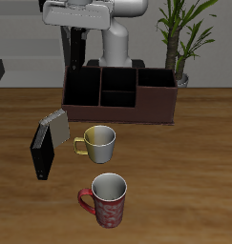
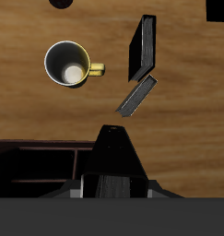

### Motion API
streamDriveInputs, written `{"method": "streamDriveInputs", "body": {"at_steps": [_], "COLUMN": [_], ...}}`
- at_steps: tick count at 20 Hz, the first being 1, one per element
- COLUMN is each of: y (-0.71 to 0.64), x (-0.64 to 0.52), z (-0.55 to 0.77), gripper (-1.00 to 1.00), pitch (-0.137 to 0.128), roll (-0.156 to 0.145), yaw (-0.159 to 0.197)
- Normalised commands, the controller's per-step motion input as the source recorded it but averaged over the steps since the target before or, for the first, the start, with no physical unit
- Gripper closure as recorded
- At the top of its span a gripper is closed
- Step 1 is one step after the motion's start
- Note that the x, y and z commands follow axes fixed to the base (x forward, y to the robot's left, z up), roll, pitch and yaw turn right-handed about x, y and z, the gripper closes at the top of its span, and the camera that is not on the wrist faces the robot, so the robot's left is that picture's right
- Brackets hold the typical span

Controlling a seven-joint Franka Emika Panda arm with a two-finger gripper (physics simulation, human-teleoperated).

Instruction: Place the left black book into the back desk caddy's left compartment and place the yellow book into the back desk caddy's right compartment and place the right black book into the back desk caddy's right compartment

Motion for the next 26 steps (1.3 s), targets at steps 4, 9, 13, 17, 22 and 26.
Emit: {"method": "streamDriveInputs", "body": {"at_steps": [4,9,13,17,22,26], "y": [0.03,0.05,-0.03,-0.05,-0.05,0.02], "x": [-0.04,-0.08,-0.12,-0.01,0.08,0.04], "z": [-0.05,-0.09,-0.26,-0.14,-0.36,-0.19], "gripper": [1.0,1.0,1.0,1.0,1.0,1.0], "pitch": [-0.004,-0.016,0.049,0.042,0.118,0.066], "roll": [0.003,0.007,-0.033,-0.042,-0.061,-0.008], "yaw": [-0.026,-0.04,-0.041,-0.017,0.006,-0.037]}}
